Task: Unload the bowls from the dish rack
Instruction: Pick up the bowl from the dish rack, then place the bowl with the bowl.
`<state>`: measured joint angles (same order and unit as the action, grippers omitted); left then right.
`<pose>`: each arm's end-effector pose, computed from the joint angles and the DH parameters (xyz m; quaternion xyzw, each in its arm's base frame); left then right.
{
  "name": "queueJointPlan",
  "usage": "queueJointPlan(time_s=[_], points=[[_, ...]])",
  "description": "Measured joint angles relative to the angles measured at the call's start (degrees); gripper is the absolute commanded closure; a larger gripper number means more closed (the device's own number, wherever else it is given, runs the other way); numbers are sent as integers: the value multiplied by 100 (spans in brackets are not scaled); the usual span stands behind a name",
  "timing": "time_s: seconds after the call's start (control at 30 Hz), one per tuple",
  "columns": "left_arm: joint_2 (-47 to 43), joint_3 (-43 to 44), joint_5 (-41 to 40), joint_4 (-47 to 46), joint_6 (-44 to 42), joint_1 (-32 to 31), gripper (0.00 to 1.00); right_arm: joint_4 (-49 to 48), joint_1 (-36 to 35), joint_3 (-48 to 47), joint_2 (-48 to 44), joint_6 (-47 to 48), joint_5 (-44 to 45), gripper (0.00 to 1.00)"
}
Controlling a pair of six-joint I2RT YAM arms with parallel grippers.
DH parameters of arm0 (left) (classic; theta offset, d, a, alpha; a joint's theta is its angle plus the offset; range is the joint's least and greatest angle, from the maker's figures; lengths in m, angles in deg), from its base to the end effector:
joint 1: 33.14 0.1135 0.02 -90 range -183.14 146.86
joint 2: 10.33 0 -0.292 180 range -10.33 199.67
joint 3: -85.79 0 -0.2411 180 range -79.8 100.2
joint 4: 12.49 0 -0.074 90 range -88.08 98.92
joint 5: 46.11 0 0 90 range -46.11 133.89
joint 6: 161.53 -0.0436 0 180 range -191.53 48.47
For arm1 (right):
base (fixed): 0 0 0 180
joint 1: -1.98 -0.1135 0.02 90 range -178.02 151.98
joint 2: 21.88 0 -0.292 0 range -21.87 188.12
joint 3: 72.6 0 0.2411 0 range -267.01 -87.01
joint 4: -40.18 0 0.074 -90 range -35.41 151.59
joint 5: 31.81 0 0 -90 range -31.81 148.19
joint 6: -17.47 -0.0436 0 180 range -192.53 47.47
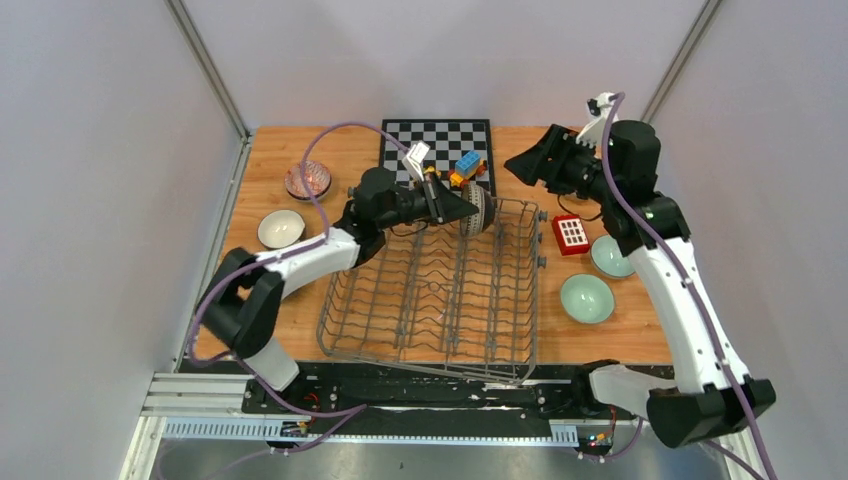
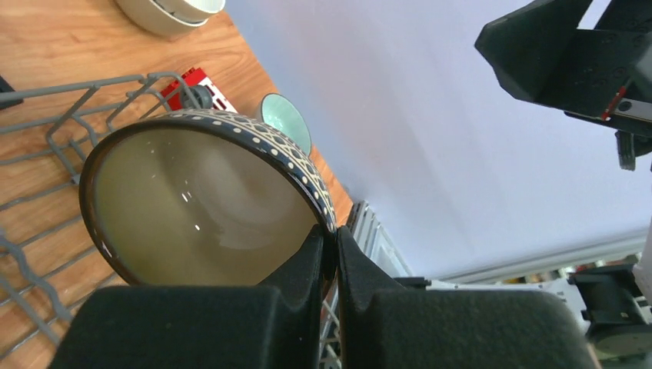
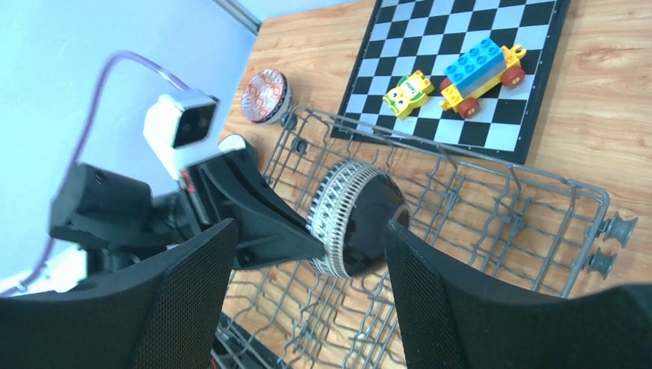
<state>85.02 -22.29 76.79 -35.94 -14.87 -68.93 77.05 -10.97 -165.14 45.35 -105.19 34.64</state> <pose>0.2936 -0.2409 0.3084 0.0742 0.7031 -0.6283 0.3247 0.2267 0.0700 0.4630 0.0027 0.7693 0.3857 0.5093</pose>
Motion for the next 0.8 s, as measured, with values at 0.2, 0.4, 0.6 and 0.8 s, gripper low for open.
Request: queueJointPlan(time_s=[0.2,0.4,0.6,0.8], points=[[-1786,15,-280,2299,-1593,-44,100,468,-284,35,-796,350,-66,28],[-3438,197,-968,4903,-3585,-317,100,997,-660,-11,-1121,695,-289,30],[-4159,295,-2105,6542,-5274,-1482,100,2028,-1530,-922,-691,1338,-234,30],[-4218,107,-3462,7119,-6492,-3073,100,3016,-2579,-1899,-83,2190,415,30]])
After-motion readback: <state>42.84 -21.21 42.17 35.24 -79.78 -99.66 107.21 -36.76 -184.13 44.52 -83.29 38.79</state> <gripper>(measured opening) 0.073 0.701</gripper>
